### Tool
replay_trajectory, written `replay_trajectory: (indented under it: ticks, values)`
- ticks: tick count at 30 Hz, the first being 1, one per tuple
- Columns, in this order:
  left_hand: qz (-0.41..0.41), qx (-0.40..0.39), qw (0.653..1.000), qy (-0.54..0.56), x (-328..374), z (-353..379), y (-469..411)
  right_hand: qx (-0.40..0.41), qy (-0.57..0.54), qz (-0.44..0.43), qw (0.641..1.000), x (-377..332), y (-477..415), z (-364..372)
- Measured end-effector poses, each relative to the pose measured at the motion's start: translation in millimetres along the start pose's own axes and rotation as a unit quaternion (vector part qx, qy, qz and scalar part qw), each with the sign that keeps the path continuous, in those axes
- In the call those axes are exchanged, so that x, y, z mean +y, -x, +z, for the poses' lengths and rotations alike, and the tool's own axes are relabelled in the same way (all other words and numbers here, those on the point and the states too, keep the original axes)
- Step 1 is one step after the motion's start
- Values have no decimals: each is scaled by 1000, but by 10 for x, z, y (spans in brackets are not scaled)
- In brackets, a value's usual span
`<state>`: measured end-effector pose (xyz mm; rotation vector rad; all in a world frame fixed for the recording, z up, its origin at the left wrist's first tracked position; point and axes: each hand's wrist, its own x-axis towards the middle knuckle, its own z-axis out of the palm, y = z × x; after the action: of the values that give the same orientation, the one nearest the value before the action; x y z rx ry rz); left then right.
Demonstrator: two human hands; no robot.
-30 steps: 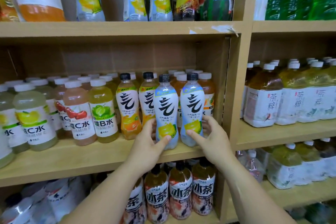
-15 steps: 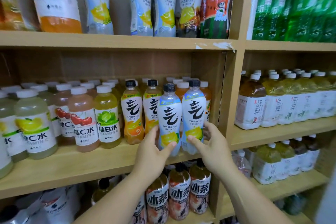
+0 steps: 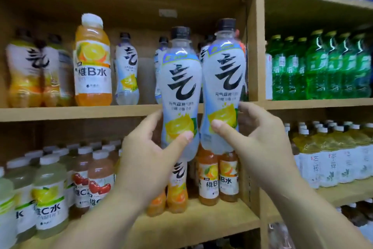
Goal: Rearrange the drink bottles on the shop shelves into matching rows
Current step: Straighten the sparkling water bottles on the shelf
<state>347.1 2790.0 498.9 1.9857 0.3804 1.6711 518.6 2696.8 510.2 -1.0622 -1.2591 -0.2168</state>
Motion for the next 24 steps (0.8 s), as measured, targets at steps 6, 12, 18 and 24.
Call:
replay_trajectory:
  ticks: [6, 12, 18, 24]
  values:
    - [-6, 22, 1000, -10, 303, -127, -884, 3, 47, -44, 998, -179, -860, 165]
    - [-56, 17, 993, -105, 65, -51, -1611, -10, 101, -2, 995, 14, -1426, 407]
    - [-128, -28, 972, -195, -244, 75, -1780, -35, 102, 53, 993, 483, -1597, 567]
    - [-139, -128, 967, -169, -312, -16, -1978, -59, 137, 41, 988, 592, -1699, 560]
